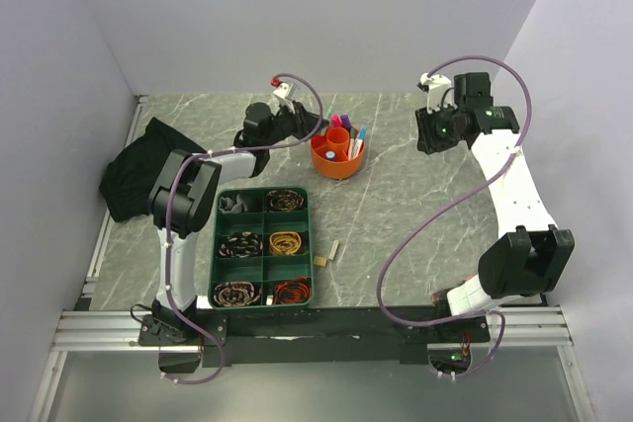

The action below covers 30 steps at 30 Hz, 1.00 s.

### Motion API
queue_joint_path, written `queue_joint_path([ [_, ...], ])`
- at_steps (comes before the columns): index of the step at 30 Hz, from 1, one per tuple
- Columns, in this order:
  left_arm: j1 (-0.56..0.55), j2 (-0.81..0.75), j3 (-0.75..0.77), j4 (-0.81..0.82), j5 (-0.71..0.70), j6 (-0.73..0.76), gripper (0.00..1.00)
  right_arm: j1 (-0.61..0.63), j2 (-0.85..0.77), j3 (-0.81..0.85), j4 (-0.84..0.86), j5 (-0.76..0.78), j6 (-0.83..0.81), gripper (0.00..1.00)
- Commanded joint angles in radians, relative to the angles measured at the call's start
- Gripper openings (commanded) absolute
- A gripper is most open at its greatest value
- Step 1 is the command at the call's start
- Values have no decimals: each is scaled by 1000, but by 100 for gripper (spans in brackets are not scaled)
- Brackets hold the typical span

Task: Sort the stationery into containers
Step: Place the stationery in the storage box.

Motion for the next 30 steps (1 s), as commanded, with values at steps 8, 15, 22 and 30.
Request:
queue_joint_path([
  [8, 4, 91, 29, 78, 3, -16, 4, 5, -57, -44, 14, 34, -22, 38],
  [15, 12, 97, 45, 83, -3, -20, 33, 3, -54, -46, 6, 23, -24, 39],
  [22, 33, -152, -39, -46, 29, 21, 57, 6, -47, 0, -52, -104, -74, 42],
  [30, 87, -455, -110, -300, 8, 51, 63, 194, -115, -67, -135, -204, -450, 45],
])
